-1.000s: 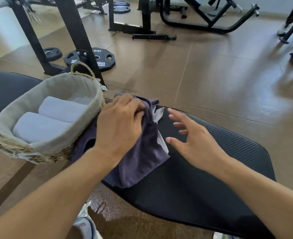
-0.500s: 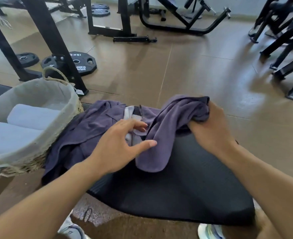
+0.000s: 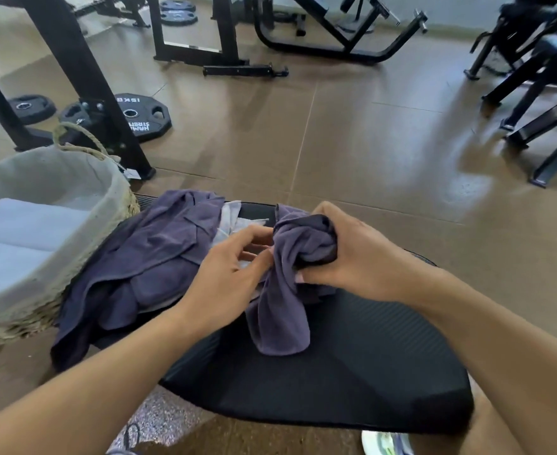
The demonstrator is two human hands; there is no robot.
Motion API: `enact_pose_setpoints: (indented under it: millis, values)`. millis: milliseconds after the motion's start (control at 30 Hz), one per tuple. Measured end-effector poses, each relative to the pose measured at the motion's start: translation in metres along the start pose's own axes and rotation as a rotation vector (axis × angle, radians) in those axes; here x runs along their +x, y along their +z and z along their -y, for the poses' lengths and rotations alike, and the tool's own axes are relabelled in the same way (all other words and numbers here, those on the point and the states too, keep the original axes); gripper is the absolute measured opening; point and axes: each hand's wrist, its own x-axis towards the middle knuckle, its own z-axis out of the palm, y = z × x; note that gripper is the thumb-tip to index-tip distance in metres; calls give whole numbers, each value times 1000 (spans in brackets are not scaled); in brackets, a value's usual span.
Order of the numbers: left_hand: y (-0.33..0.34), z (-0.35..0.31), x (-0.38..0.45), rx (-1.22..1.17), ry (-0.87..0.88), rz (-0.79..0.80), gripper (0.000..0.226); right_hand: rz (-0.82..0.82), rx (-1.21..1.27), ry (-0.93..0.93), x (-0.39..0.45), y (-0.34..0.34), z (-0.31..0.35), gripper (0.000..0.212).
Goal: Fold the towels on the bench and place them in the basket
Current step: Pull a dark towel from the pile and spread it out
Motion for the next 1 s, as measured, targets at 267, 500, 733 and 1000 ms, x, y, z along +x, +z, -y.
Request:
enact_pose_setpoints:
  millis: [267,500,733,1000]
  values:
    - [-9,5,7,-14,-7,-21,5,141,124,-3,3,-15,10,39]
    - [-17,-2,13,-44,12,-53,22,114,112,46,8,-11,6,64]
    - [-21,-4,17,-78,-13,30,26,98,145,163,9,-10,-5,44]
    - [-25,1,18,18,-53,135,36,-206,-90,219,10,-12,-9,19]
